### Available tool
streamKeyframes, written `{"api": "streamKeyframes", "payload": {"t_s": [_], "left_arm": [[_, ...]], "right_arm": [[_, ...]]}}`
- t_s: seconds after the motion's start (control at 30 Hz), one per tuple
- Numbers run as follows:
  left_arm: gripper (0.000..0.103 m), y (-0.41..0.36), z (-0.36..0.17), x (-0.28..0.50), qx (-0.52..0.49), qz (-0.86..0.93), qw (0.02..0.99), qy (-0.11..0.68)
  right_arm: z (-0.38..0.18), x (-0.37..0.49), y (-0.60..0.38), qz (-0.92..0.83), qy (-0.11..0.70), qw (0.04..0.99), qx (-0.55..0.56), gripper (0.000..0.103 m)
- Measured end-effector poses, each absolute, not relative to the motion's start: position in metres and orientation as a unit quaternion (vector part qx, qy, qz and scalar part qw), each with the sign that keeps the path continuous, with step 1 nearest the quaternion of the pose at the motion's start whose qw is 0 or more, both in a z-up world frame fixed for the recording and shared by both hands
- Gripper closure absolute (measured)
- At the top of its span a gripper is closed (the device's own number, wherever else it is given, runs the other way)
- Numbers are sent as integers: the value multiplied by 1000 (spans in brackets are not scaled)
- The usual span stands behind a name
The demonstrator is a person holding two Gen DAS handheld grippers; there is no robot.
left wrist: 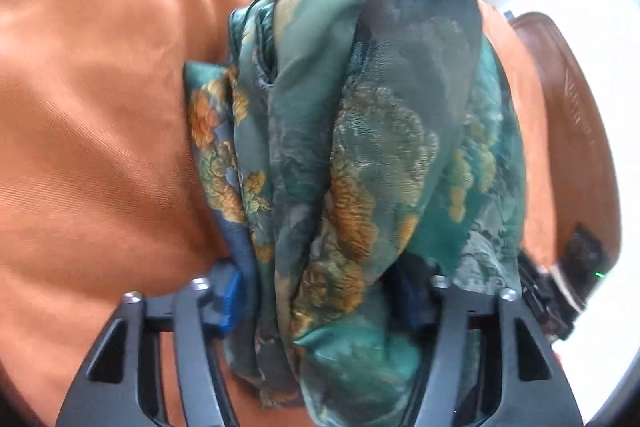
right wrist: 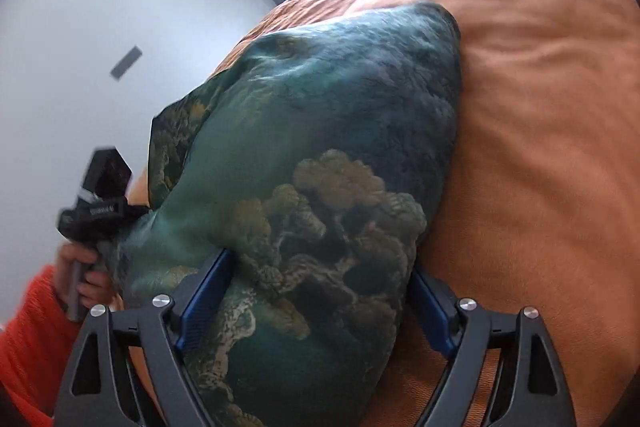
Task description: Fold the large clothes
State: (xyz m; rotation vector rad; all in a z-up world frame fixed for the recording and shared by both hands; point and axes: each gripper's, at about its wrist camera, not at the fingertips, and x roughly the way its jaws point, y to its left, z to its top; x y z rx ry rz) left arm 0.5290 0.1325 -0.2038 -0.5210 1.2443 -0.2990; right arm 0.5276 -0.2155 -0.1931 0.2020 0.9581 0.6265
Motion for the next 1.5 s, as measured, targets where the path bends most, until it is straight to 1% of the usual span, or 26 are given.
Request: {"api": "streamKeyframes", "payload": {"t_s": [0.07,0.2,0.33,0.37,0.43,0.5,0.53,0.57,0.63,0.67,0.7,0.77,0.9,1.0,1.03,1.07,1.1,1.13,1.17,1.27,1.33,1.43,1.5], "left_arm": [[52,126,-188,520,-222,-136,785,562],[54,107,-155,500,-182,-144,813,534],[55,95,-137,491,-152,-151,823,526],[55,95,-137,493,-143,-148,823,529],[53,94,-147,501,-161,-146,812,541],[44,108,-164,510,-200,-157,791,556],[34,117,-173,514,-227,-160,779,562],[20,128,-182,518,-255,-163,767,567],[6,145,-199,522,-298,-168,744,574],[3,150,-204,523,-308,-171,738,575],[3,155,-210,524,-320,-179,731,576],[0,156,-218,526,-339,-189,719,577],[0,153,-240,532,-369,-201,698,579],[1,149,-250,537,-385,-205,690,578],[11,146,-250,540,-385,-213,688,577],[30,144,-248,542,-383,-214,691,575],[36,142,-245,543,-370,-205,701,575],[47,140,-241,543,-361,-204,707,573],[52,139,-236,542,-355,-207,711,571],[56,131,-211,536,-331,-210,730,560],[56,125,-190,535,-309,-218,745,549],[56,122,-166,543,-288,-230,762,533],[56,119,-152,543,-279,-236,771,521]], "right_arm": [[-177,514,-198,293,424,856,27,25],[-156,492,-183,294,374,879,-36,26],[-139,476,-176,310,343,885,-63,26],[-137,476,-176,316,344,882,-62,26],[-142,480,-180,321,365,873,-51,26],[-151,493,-190,322,395,860,-19,25],[-156,501,-197,322,408,854,10,19],[-162,510,-207,323,425,844,51,15],[-172,525,-230,323,452,821,132,12],[-176,531,-239,325,461,810,161,10],[-180,538,-247,327,473,797,187,10],[-192,545,-257,335,495,772,215,6],[-222,562,-260,354,531,725,260,0],[-245,573,-256,367,547,681,320,0],[-249,576,-252,369,546,676,330,0],[-249,579,-248,370,543,676,332,1],[-247,582,-244,367,544,683,321,3],[-244,582,-240,364,543,690,310,17],[-238,581,-238,358,539,703,293,34],[-217,573,-235,357,526,732,245,45],[-202,568,-232,361,515,747,218,47],[-180,558,-229,369,490,764,199,48],[-175,549,-226,375,474,774,190,48]]}}
